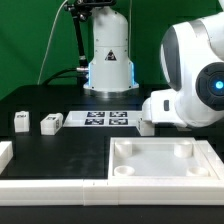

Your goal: Assemble one leg

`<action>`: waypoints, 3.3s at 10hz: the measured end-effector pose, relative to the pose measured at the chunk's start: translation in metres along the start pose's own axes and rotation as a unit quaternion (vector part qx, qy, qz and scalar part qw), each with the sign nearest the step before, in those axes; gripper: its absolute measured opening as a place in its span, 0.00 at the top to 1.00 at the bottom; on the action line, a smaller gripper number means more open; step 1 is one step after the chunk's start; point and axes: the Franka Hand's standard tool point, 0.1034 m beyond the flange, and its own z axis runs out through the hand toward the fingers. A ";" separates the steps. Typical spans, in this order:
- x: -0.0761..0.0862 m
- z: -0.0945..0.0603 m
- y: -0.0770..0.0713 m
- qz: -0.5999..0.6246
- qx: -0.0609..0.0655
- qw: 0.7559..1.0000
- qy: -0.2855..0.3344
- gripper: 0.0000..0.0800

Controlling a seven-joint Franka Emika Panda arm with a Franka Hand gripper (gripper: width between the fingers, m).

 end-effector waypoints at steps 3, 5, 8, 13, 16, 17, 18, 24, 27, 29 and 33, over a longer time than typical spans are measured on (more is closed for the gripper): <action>-0.031 -0.030 0.003 -0.004 -0.003 1.000 -0.020 0.64; -0.028 -0.035 0.002 -0.004 0.000 1.000 0.002 0.64; -0.018 -0.044 -0.002 -0.004 0.007 0.997 0.076 0.64; -0.039 -0.092 -0.001 -0.033 0.016 0.967 0.251 0.64; -0.034 -0.095 -0.002 -0.037 0.022 0.917 0.397 0.64; -0.028 -0.099 0.000 -0.047 0.022 0.898 0.438 0.64; -0.020 -0.109 0.002 -0.057 0.022 0.874 0.482 0.64; -0.012 -0.140 0.012 -0.108 -0.004 0.818 0.565 0.64; -0.006 -0.160 0.020 -0.121 -0.012 0.816 0.566 0.64; 0.007 -0.197 0.021 -0.126 -0.011 0.805 0.579 0.64; 0.044 -0.226 0.036 -0.160 -0.037 0.779 0.605 0.64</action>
Offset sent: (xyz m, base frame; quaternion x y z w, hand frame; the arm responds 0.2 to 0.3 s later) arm 0.0151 -0.0041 0.0364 0.0055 -0.0439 0.0210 0.9988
